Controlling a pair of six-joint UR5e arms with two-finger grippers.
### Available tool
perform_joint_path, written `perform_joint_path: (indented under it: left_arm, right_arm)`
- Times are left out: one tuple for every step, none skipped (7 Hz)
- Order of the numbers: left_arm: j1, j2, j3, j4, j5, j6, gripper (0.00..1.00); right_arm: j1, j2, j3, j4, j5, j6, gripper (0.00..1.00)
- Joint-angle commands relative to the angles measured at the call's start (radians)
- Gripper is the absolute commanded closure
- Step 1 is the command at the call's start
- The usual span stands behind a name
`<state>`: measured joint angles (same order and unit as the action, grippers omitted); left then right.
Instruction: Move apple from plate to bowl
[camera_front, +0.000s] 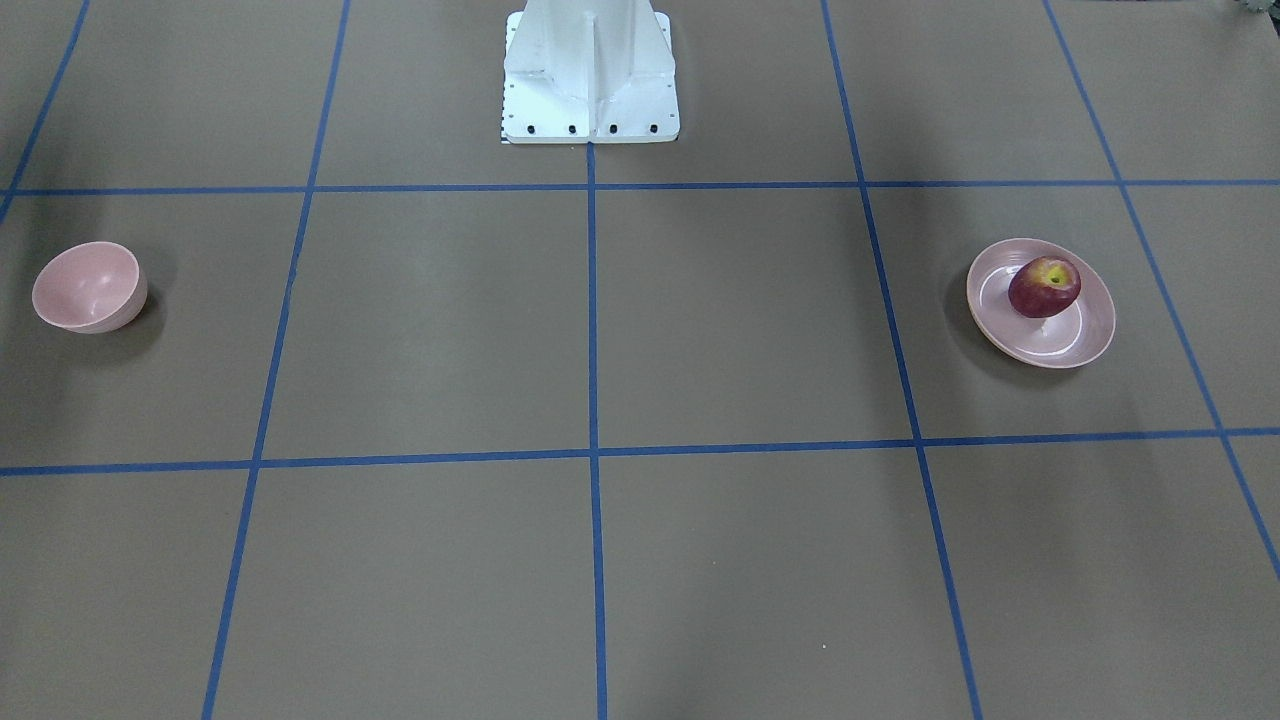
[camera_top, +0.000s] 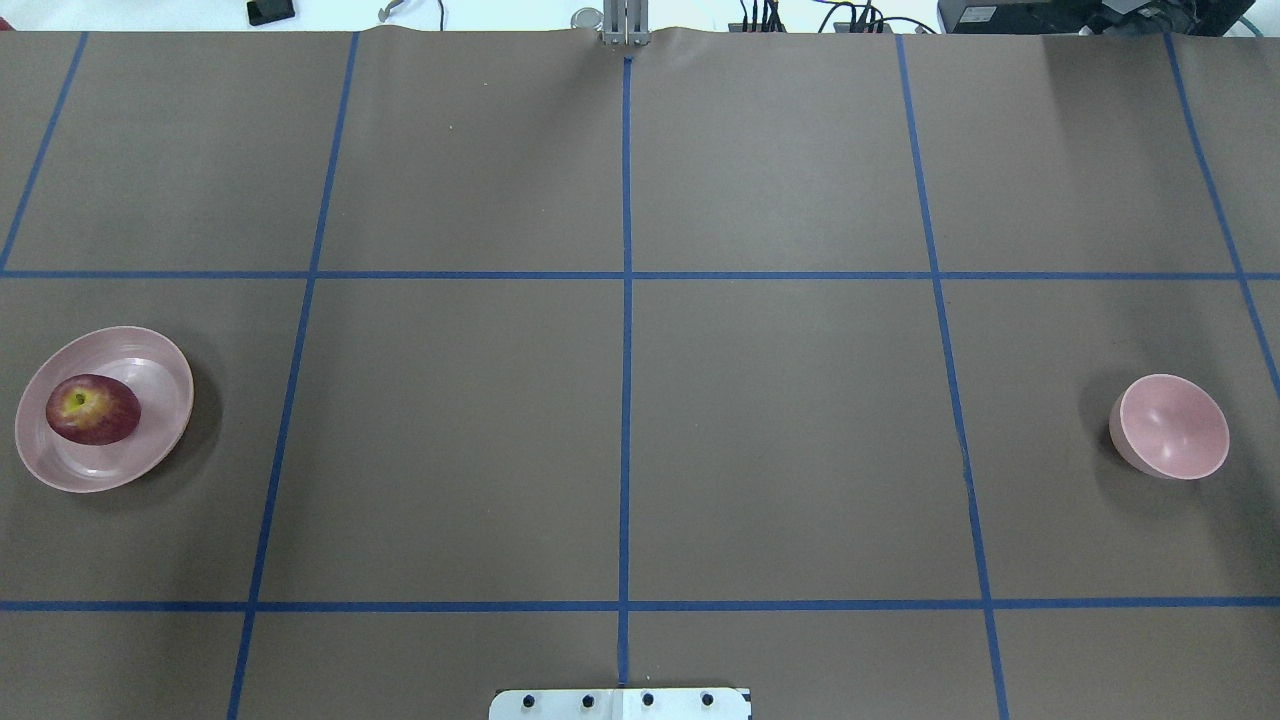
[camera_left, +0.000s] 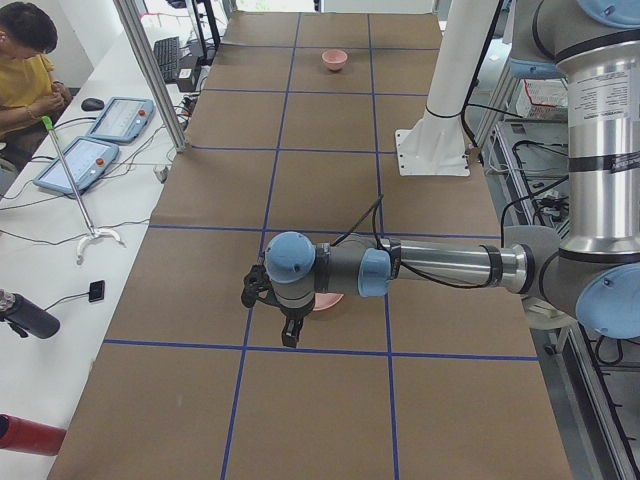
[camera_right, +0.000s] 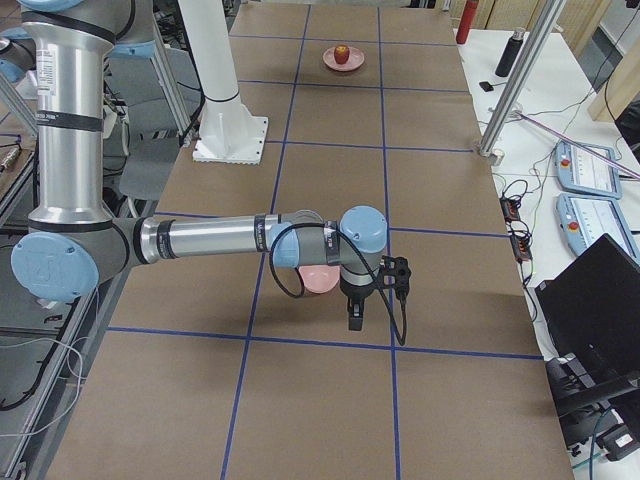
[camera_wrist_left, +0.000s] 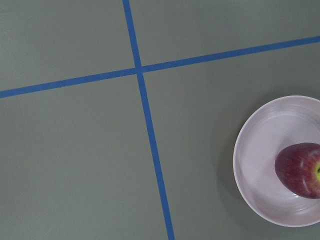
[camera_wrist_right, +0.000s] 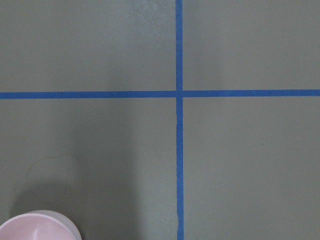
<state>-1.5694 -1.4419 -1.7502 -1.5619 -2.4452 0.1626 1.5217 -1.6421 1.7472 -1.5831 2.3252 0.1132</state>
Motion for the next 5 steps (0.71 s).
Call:
perform_joint_path:
  left_arm:
    - [0.0, -0.002, -0.002, 0.0, 0.0, -0.006, 0.02]
    - [0.0, -0.003, -0.006, 0.0, 0.0, -0.008, 0.02]
    - [0.0, -0.002, -0.028, 0.0, 0.0, -0.003, 0.02]
    - [0.0, -0.002, -0.043, 0.0, 0.002, -0.002, 0.02]
    - [0.0, -0.002, -0.043, 0.0, 0.002, -0.003, 0.02]
  right_arm:
    - [-0.001, 0.002, 0.0, 0.0, 0.003, -0.001, 0.0]
    - [-0.003, 0.004, 0.002, 0.002, 0.003, -0.003, 0.0]
    - [-0.006, 0.005, 0.003, 0.002, 0.003, -0.003, 0.0]
    - [-0.018, 0.01, 0.015, 0.005, 0.014, -0.004, 0.0]
    - [-0.062, 0.007, 0.014, 0.07, 0.022, 0.008, 0.0]
